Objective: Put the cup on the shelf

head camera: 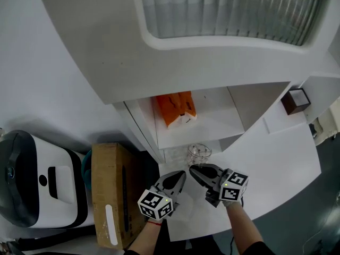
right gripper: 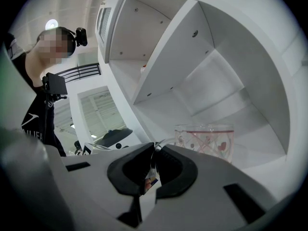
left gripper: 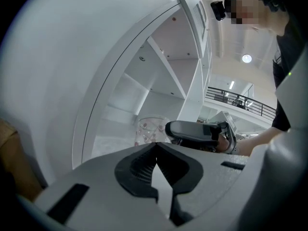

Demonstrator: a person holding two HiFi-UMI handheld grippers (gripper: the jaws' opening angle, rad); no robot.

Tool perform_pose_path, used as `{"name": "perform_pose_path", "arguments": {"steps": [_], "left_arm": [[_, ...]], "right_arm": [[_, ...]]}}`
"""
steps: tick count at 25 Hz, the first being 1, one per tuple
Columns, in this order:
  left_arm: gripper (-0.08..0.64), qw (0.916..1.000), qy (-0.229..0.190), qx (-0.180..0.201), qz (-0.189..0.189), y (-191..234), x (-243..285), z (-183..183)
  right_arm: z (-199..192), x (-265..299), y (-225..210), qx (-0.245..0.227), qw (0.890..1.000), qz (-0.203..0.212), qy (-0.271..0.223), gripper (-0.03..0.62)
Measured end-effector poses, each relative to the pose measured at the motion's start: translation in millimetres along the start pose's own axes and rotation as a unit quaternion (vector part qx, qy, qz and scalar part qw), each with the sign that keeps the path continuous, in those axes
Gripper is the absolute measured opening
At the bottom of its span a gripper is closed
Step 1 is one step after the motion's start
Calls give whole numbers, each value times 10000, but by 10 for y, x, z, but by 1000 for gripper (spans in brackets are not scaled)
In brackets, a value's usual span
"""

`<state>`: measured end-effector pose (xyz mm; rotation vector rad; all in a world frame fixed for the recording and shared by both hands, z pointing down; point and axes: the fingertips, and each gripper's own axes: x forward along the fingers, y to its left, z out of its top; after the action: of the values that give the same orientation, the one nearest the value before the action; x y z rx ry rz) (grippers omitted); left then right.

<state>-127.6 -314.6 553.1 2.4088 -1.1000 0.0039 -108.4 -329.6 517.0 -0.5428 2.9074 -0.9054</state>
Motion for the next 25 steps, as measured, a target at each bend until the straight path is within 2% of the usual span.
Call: {"name": "perform_pose_path", "arguments": {"steps": [8, 17, 25], "left_arm": [[8, 9999, 54, -82, 94, 79, -8, -48], [8, 9998, 102, -148, 99, 124, -18, -73], [8, 9995, 169, -225, 166, 145, -7, -127]], "right_arm": [[16, 97, -152, -83, 9999, -86, -54, 9], [-34, 139, -156, -444, 9988, -222, -43, 11], [-169, 110, -168, -1060, 9931, -465, 193, 11]]}}
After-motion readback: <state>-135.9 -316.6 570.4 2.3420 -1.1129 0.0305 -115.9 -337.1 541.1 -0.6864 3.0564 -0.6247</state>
